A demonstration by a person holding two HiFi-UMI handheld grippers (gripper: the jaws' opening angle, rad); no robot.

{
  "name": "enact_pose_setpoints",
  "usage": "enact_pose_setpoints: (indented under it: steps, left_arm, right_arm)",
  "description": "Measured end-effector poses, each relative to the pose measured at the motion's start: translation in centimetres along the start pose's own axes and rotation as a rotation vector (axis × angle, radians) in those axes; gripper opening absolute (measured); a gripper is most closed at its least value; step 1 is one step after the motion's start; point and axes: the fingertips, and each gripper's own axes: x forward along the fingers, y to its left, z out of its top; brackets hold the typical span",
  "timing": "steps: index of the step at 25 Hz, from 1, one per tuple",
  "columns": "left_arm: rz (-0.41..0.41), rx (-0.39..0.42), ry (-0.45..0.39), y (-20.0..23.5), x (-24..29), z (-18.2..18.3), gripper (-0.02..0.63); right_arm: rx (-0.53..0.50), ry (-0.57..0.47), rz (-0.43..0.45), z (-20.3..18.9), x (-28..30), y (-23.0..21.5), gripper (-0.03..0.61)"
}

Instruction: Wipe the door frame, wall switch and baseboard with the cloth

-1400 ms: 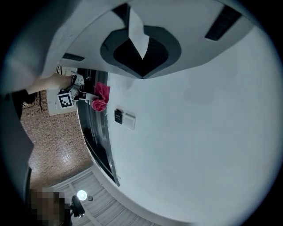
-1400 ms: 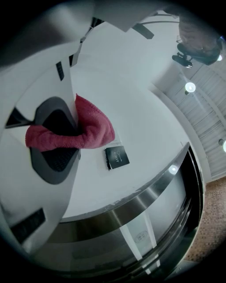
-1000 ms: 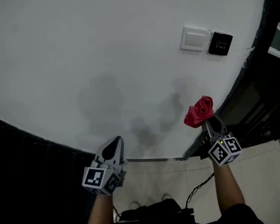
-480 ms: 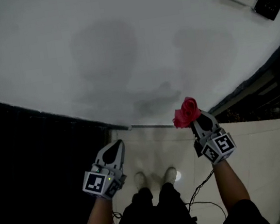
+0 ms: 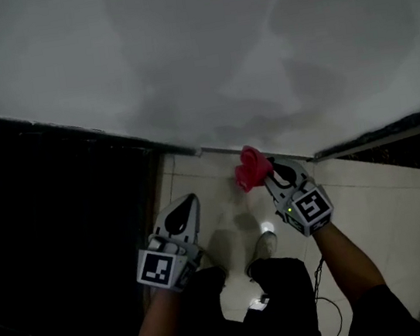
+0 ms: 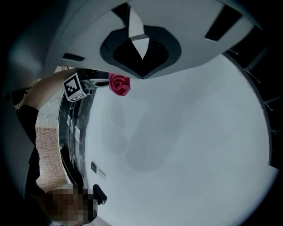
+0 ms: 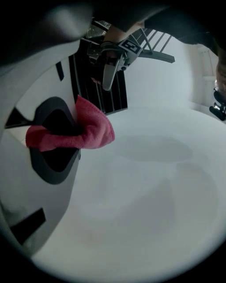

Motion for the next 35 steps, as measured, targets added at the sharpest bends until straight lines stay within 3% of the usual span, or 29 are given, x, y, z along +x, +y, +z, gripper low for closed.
enact_pose_setpoints:
  steps: [7,11,13,16,21,25,28,31,35]
  left_arm:
    - [0.010,0.049,0.011,6.8,5.2,-16.4,-0.007]
    - [-0.005,0.088,-0.036,9.3,8.7,-22.9,-0.006]
    - [0.007,0.098,-0.010,10.3,9.9,-25.7,-0.007]
    - [0.019,0.081,0.059,11.4,10.8,-27.4,-0.006]
    - [0.028,0.058,0.048,11.8,9.8,-27.2,-0.006]
    - [-0.037,0.039,0.021,11.1,9.0,-26.3,-0.006]
    - [-0.004,0.024,-0.008,12.1,8.4,-25.5,-0.006]
    - [0.060,0.048,-0.049,14.1,7.9,-24.2,-0.006]
    - [0.111,0.089,-0.145,15.2,8.1,-22.4,-0.006]
  right_arm:
    - [-0.040,0.028,0.055,-16.5,13.3,-0.9,0.057]
    - [-0.095,0.037,0.098,-24.3,20.6,-2.5,0.057]
    - [-0.126,0.041,0.110,-27.2,23.5,-2.8,0.057]
    - [-0.105,0.062,0.099,-30.8,27.1,-2.9,0.057]
    - [-0.100,0.127,0.016,-35.0,32.2,-2.1,0.058]
    - [-0.088,0.153,-0.006,-35.9,33.5,-0.5,0.057]
    - [-0.174,0.145,0.040,-35.1,32.4,1.6,0.058]
    - [-0.177,0.065,0.046,-32.3,30.5,1.8,0.057]
    - [-0.173,-0.107,-0.031,-25.1,25.9,-0.8,0.057]
